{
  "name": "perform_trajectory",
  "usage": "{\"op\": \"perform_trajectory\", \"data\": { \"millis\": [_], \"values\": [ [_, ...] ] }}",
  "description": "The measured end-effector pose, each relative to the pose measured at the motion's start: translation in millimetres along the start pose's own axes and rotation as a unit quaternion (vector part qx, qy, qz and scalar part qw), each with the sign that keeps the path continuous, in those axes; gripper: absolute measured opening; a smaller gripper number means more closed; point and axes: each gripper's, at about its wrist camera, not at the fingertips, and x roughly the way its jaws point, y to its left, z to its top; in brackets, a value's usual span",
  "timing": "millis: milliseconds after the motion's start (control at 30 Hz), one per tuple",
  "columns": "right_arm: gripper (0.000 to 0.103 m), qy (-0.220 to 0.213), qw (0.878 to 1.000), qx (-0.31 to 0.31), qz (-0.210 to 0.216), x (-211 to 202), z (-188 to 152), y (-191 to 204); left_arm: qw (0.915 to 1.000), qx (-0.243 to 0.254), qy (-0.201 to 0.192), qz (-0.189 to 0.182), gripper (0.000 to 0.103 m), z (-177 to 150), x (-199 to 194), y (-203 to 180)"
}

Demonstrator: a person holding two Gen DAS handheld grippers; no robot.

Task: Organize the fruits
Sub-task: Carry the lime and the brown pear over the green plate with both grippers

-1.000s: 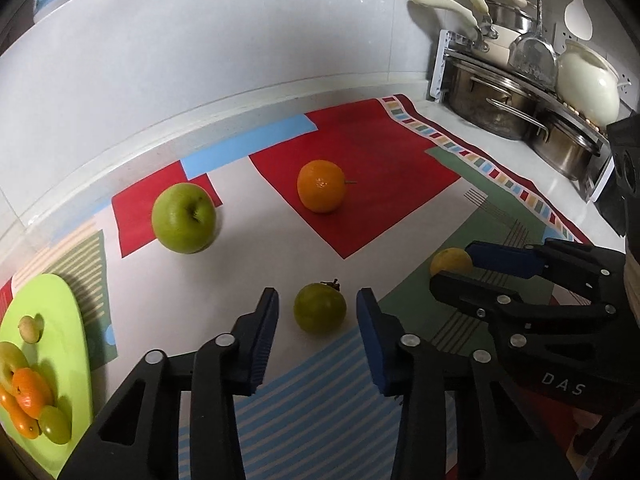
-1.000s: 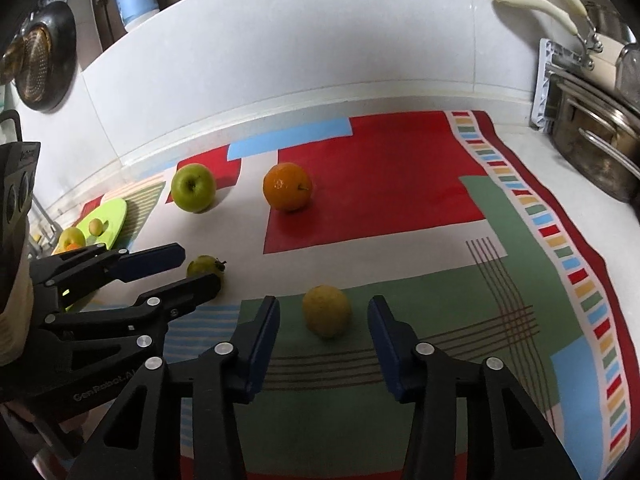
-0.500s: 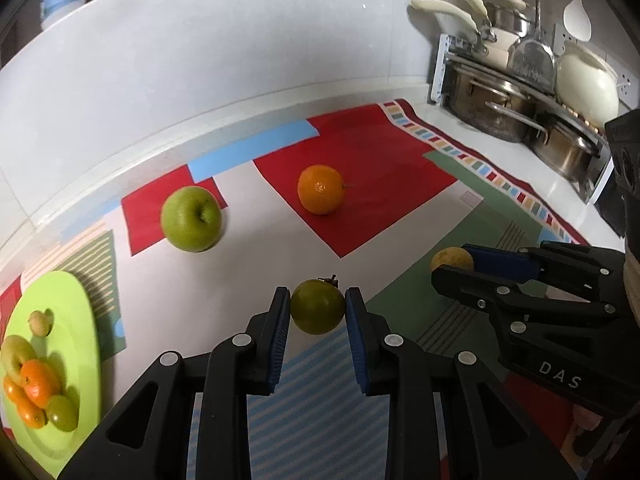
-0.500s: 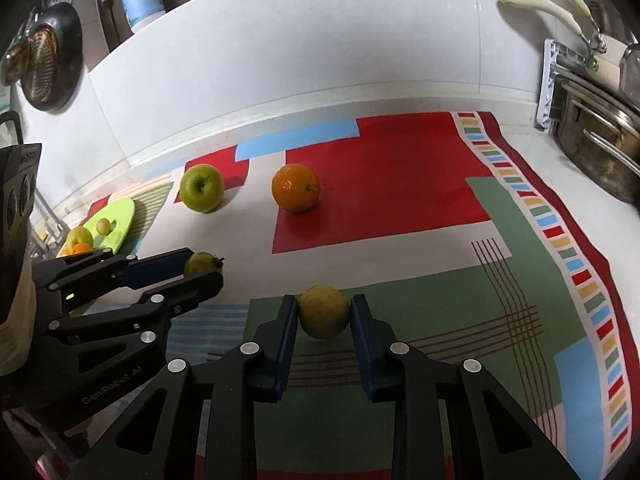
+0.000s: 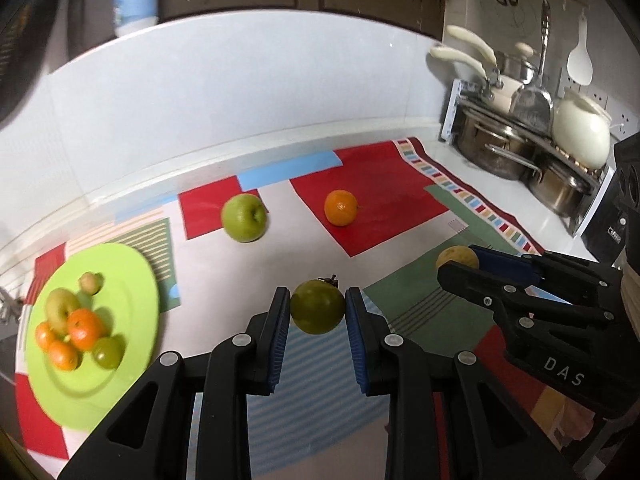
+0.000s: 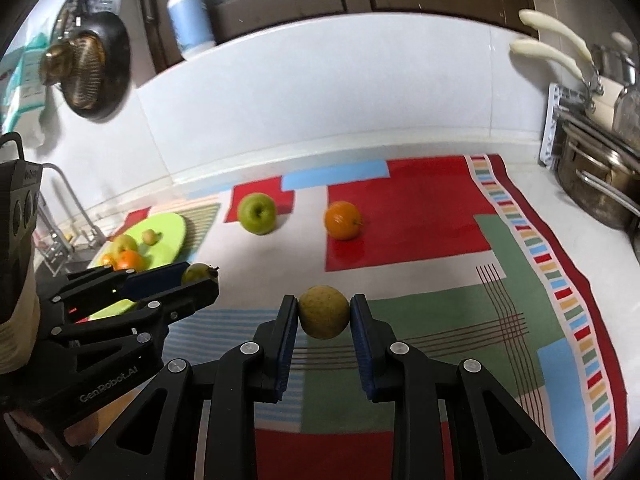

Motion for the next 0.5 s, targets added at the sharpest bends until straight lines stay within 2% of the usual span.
{"op": "perform_trajectory", "data": {
  "millis": [500],
  "values": [
    [0.028,-0.027,0.998,-0.044,0.039,-42,-4,55,0.9967,-0.040,-0.048,0.051,0.028,-29,-77,23]
  ]
}}
